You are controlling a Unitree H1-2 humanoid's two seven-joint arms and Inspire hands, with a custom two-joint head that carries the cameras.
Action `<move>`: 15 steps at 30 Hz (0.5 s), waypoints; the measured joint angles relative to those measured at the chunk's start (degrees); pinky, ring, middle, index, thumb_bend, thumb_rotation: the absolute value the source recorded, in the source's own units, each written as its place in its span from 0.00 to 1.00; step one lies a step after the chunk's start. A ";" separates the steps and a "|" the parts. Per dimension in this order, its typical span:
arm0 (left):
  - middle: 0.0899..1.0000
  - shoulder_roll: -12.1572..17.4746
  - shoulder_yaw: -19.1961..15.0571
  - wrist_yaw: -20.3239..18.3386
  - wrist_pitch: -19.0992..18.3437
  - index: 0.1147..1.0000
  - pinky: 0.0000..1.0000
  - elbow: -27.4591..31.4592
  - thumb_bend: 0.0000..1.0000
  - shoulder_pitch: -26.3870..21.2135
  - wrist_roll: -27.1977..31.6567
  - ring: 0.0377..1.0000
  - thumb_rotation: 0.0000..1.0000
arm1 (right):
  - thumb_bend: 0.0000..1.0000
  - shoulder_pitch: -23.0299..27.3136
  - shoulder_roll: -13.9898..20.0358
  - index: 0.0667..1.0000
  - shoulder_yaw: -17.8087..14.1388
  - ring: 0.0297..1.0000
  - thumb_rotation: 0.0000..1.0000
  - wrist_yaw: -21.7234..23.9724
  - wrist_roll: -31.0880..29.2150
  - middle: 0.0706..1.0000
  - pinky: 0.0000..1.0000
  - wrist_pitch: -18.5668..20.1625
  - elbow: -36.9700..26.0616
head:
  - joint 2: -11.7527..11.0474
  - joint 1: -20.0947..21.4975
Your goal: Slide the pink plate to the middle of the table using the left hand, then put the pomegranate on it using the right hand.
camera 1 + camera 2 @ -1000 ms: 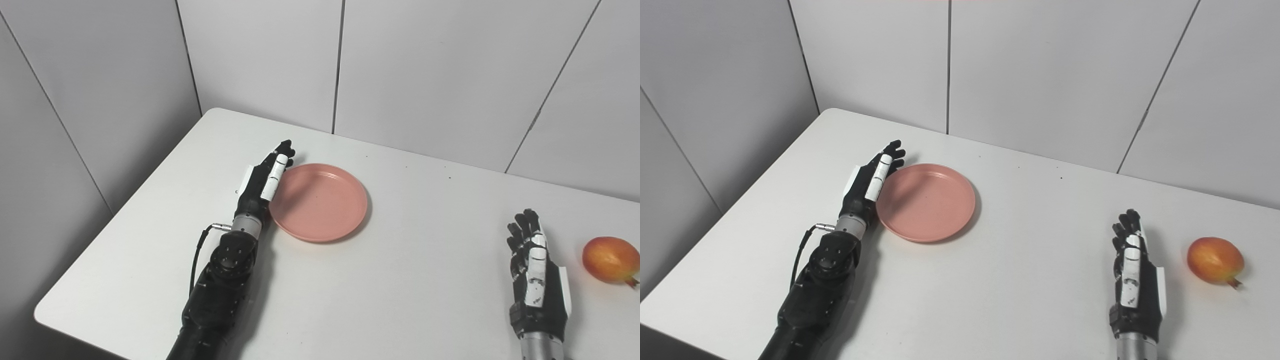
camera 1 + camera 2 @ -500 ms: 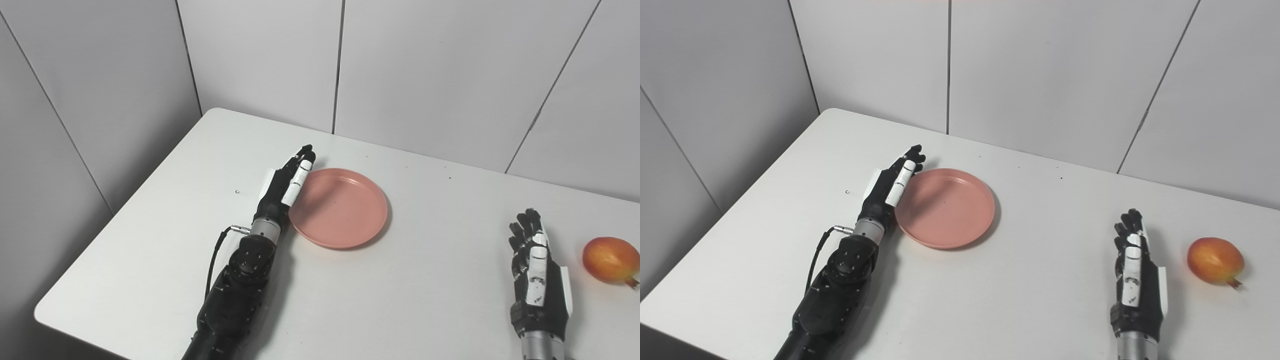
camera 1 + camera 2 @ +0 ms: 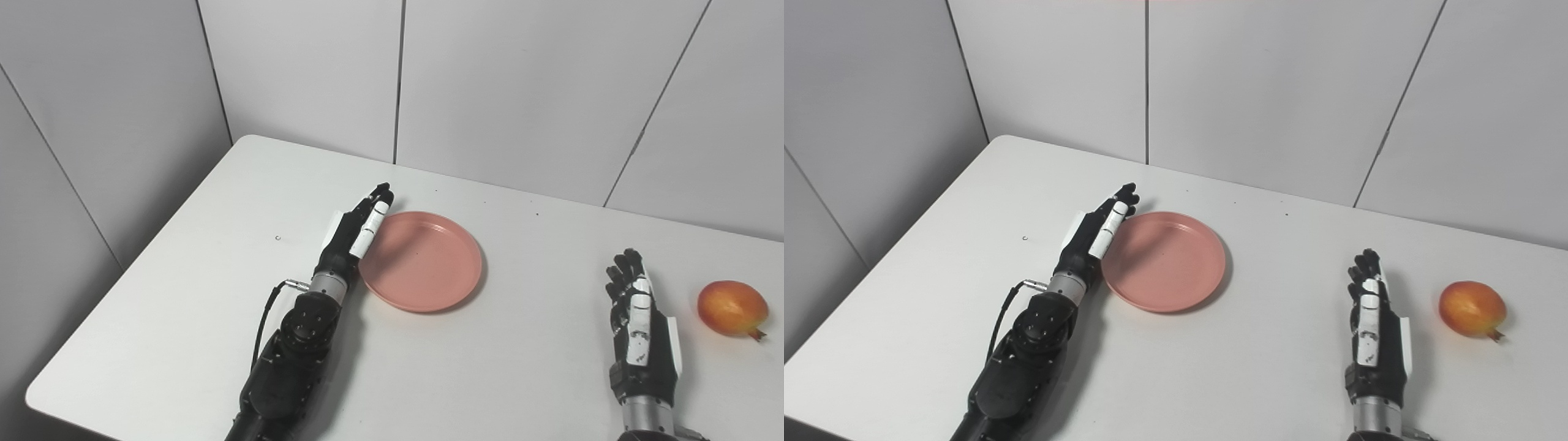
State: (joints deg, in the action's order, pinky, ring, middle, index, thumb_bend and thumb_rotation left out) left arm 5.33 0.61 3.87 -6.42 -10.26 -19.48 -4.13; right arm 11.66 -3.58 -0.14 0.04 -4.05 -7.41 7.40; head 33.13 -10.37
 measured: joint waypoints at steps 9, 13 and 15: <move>0.89 -2.62 0.09 -1.28 -1.65 0.88 0.94 2.25 0.66 0.51 2.02 0.90 1.00 | 0.59 -0.45 -1.38 0.92 0.74 0.94 0.97 -0.82 1.35 0.93 0.99 0.37 -0.46 | 0.88 3.69; 0.89 -3.53 -0.08 -1.89 -1.82 0.87 0.91 3.44 0.65 0.96 2.85 0.89 1.00 | 0.57 -0.55 -1.57 0.92 0.77 0.93 0.97 -1.03 1.46 0.92 0.98 0.57 -0.59 | 1.23 5.10; 0.89 -3.98 -0.03 -2.16 -2.03 0.87 0.91 3.93 0.64 1.00 2.84 0.89 1.00 | 0.57 -0.56 -1.64 0.92 0.94 0.93 0.98 -1.12 1.71 0.92 0.98 0.57 -0.59 | 1.23 5.97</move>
State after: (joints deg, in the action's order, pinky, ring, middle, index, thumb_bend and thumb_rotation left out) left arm 1.34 0.58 1.70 -8.44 -6.33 -18.47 -1.29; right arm 11.10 -5.22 0.80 -1.08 -2.34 -6.84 6.81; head 34.37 -4.40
